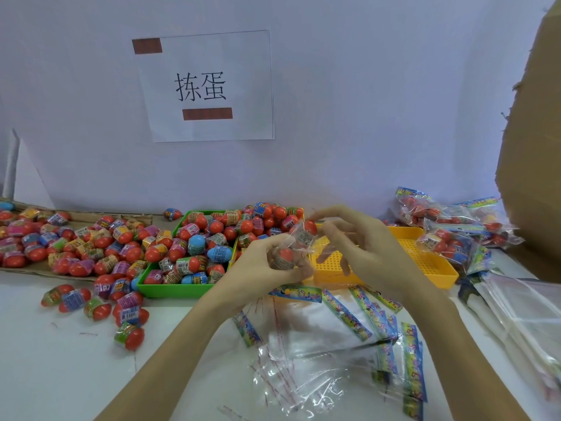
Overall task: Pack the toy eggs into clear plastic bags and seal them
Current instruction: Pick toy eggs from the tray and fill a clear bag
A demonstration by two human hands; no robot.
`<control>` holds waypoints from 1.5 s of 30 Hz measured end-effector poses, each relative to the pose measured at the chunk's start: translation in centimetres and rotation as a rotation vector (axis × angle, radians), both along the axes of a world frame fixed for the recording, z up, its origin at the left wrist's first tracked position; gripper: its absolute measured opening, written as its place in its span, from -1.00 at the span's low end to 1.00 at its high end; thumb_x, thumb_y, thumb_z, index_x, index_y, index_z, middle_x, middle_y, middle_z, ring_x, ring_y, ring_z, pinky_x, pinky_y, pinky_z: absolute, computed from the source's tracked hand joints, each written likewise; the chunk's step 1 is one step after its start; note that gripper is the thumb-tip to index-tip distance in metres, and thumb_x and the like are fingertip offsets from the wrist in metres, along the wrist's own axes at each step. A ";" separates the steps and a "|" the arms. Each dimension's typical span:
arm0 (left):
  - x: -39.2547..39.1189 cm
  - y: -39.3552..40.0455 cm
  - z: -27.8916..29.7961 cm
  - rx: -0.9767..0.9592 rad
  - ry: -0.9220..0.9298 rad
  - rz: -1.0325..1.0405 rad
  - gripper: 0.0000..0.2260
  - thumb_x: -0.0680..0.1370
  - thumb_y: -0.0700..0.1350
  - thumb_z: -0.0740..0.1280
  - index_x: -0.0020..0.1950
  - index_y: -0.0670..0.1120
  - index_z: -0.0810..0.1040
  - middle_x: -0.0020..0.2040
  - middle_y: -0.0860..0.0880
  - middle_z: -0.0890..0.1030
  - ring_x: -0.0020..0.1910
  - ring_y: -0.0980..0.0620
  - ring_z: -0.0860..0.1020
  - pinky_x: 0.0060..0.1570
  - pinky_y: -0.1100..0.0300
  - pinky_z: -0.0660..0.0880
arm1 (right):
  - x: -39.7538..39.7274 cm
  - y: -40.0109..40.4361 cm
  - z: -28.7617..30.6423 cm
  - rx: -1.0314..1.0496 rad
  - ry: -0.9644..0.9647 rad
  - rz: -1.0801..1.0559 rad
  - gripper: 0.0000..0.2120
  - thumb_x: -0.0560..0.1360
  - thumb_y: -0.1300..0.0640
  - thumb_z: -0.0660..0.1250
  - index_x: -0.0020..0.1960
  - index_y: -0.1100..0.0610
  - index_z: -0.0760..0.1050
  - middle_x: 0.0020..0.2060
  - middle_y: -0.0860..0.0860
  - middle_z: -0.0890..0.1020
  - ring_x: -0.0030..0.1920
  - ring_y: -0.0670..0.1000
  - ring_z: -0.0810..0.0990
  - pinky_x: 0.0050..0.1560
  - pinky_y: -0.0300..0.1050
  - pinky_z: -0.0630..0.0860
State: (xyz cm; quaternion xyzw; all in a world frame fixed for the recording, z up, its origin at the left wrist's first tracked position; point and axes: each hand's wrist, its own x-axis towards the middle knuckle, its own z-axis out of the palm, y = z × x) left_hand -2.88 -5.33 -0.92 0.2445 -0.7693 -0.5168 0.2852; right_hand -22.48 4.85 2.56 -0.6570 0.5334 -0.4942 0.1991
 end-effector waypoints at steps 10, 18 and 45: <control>0.1 0.1 0.3 0.167 -0.025 -0.165 -0.63 0.51 0.00 0.62 0.17 0.42 0.65 0.15 0.04 0.76 0.12 -0.01 0.74 0.04 0.18 0.70 | -0.6 -0.1 -0.3 -0.014 0.143 -0.098 -0.90 0.56 0.01 0.49 0.08 -0.06 0.70 -0.10 -0.19 0.74 0.01 -0.17 0.69 -0.03 -0.20 0.62; 0.0 0.1 0.0 0.082 -0.036 -0.150 -0.74 0.50 0.05 0.61 0.15 0.11 0.69 -0.07 -0.04 0.74 -0.28 -0.09 0.65 -0.27 0.14 0.63 | -0.2 -0.1 -0.4 0.017 0.189 -0.061 -0.82 0.52 -0.09 0.52 0.11 -0.18 0.63 0.03 -0.25 0.69 -0.01 -0.14 0.63 -0.18 -0.29 0.51; -0.1 0.5 0.5 0.112 -0.068 -0.181 -0.51 0.48 0.15 0.60 0.40 0.20 0.61 0.28 0.06 0.72 0.22 0.01 0.71 0.30 0.16 0.59 | -0.4 -0.1 -0.2 0.060 0.198 -0.103 -0.81 0.62 -0.07 0.40 -0.06 -0.06 0.76 -0.12 -0.22 0.73 -0.04 -0.22 0.63 -0.07 -0.39 0.42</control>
